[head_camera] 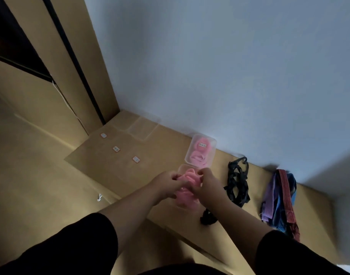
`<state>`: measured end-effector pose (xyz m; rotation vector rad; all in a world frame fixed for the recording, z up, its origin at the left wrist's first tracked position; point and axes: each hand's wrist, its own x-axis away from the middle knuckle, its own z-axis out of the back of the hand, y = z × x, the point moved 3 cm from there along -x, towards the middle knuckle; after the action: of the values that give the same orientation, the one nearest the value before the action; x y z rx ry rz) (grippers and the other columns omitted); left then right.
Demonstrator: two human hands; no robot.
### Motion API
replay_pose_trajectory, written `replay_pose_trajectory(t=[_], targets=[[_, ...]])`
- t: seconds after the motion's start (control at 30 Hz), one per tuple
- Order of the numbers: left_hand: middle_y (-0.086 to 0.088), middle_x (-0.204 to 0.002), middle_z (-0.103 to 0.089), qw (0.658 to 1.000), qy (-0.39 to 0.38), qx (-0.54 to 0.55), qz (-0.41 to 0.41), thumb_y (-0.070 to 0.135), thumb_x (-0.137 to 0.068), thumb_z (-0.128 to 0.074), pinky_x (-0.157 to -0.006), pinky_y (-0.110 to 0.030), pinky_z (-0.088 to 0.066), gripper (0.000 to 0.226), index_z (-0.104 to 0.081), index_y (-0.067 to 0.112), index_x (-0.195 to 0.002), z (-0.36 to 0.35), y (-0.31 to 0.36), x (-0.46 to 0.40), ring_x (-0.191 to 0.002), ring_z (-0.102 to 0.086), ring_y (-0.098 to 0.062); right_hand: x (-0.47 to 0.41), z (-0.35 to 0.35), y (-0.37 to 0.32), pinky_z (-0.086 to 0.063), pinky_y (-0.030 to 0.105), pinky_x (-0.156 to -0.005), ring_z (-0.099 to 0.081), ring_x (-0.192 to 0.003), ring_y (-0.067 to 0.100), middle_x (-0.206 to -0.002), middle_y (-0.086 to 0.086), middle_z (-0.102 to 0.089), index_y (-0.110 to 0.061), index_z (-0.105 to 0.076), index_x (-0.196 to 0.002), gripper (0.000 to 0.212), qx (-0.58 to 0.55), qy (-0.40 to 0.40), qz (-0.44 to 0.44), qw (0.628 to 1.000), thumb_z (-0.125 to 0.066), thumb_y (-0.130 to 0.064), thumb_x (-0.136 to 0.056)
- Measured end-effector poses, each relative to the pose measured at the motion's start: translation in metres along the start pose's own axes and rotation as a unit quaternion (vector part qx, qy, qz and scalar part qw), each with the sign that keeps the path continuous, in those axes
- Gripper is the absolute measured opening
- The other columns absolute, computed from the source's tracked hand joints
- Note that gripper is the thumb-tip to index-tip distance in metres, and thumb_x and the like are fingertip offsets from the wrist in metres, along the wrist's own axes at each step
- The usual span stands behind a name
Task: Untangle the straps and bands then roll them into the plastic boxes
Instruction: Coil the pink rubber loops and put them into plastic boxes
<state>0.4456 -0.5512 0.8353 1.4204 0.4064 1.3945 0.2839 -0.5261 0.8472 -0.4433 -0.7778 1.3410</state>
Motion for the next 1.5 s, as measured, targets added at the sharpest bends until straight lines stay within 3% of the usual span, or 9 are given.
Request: replay_pose_trajectory(t=[0.3, 0.4, 0.57, 0.7, 0.9, 1.03, 1.17, 1.33, 1.5], targets=[[-0.008, -0.097, -0.072, 0.962, 0.118, -0.245, -0.035, 0.037, -0.091, -0.059, -0.068, -0.036, -0.055, 0.027, -0.071, 0.017, -0.103, -0.007, 0.002, -0.054, -0.085, -0.068, -0.027, -0.042, 0.001, 0.030, -0.046, 0.025, -0.055, -0.053, -0.063, 0.005, -0.077, -0.007, -0.058, -0.031, -0.044, -0.080, 0.024, 0.087, -0.012, 0.006, 0.996, -0.057, -0.042, -0.097], [-0.010, -0.104, -0.069, 0.932, 0.138, -0.326, -0.083, 0.039, -0.088, -0.055, -0.073, -0.033, -0.047, 0.030, -0.070, 0.020, -0.105, -0.009, 0.001, -0.066, -0.096, -0.062, -0.028, -0.047, -0.004, 0.038, -0.055, 0.034, -0.069, -0.064, -0.083, 0.014, -0.102, -0.004, -0.067, -0.031, -0.058, -0.107, 0.023, 0.110, -0.011, 0.022, 0.994, -0.047, -0.049, -0.098], [-0.004, -0.120, -0.069, 0.856, 0.121, -0.403, -0.300, 0.025, -0.084, -0.048, -0.093, -0.030, -0.041, 0.045, -0.067, 0.016, -0.123, -0.014, -0.003, -0.066, -0.106, -0.057, -0.019, -0.052, -0.023, 0.043, -0.045, 0.041, -0.103, -0.045, -0.133, 0.032, -0.150, 0.009, -0.041, -0.018, -0.030, -0.153, 0.063, 0.260, -0.011, 0.131, 0.957, -0.045, -0.043, -0.097], [-0.013, -0.121, -0.067, 0.846, 0.068, -0.469, -0.244, 0.032, -0.089, -0.030, -0.092, -0.035, -0.046, 0.058, -0.062, 0.007, -0.130, -0.018, -0.017, -0.070, -0.104, -0.063, -0.032, -0.050, -0.036, 0.048, -0.007, 0.042, -0.124, -0.004, -0.155, 0.026, -0.169, 0.007, -0.007, -0.016, -0.007, -0.161, 0.063, 0.288, -0.076, 0.154, 0.942, -0.030, -0.038, -0.106], [-0.004, -0.142, -0.050, 0.761, 0.015, -0.629, -0.160, 0.052, -0.093, -0.041, -0.092, -0.037, -0.040, 0.064, -0.041, 0.019, -0.147, -0.024, -0.039, -0.067, -0.117, -0.047, -0.032, -0.049, -0.056, 0.060, 0.015, 0.061, -0.115, 0.025, -0.150, 0.029, -0.165, 0.011, 0.022, -0.009, 0.007, -0.159, 0.066, 0.391, -0.150, 0.111, 0.901, -0.012, -0.044, -0.107], [-0.008, -0.123, -0.060, 0.774, 0.040, -0.611, -0.162, 0.052, -0.089, -0.038, -0.081, -0.036, -0.047, 0.063, -0.052, 0.019, -0.140, -0.027, -0.051, -0.073, -0.100, -0.052, -0.033, -0.050, -0.066, 0.065, 0.036, 0.062, -0.097, 0.036, -0.140, 0.025, -0.153, 0.009, 0.035, -0.009, 0.010, -0.158, 0.067, 0.406, -0.114, 0.101, 0.901, -0.011, -0.047, -0.106], [0.000, -0.099, -0.069, 0.776, 0.081, -0.590, -0.205, 0.044, -0.083, -0.041, -0.056, -0.028, -0.048, 0.046, -0.072, 0.024, -0.111, -0.030, -0.065, -0.079, -0.074, -0.057, -0.025, -0.051, -0.074, 0.070, 0.024, 0.067, -0.106, 0.021, -0.150, 0.030, -0.161, 0.012, 0.022, -0.012, 0.000, -0.160, 0.068, 0.414, -0.092, 0.080, 0.902, -0.016, -0.050, -0.106], [-0.002, -0.118, -0.065, 0.805, 0.098, -0.541, -0.222, 0.049, -0.091, -0.030, -0.072, -0.038, -0.049, 0.052, -0.066, 0.028, -0.121, -0.019, -0.058, -0.084, -0.088, -0.057, -0.031, -0.050, -0.066, 0.063, 0.021, 0.062, -0.113, 0.026, -0.147, 0.020, -0.168, 0.008, 0.010, -0.018, 0.001, -0.161, 0.069, 0.382, -0.077, 0.042, 0.920, -0.005, -0.057, -0.105], [-0.002, -0.119, -0.067, 0.827, 0.099, -0.492, -0.254, 0.045, -0.090, -0.030, -0.082, -0.039, -0.052, 0.052, -0.068, 0.024, -0.118, -0.004, -0.039, -0.091, -0.097, -0.059, -0.030, -0.049, -0.042, 0.037, 0.005, 0.049, -0.123, 0.001, -0.155, 0.015, -0.169, 0.001, -0.009, -0.023, -0.012, -0.160, 0.069, 0.293, -0.013, 0.006, 0.956, -0.011, -0.060, -0.102]])
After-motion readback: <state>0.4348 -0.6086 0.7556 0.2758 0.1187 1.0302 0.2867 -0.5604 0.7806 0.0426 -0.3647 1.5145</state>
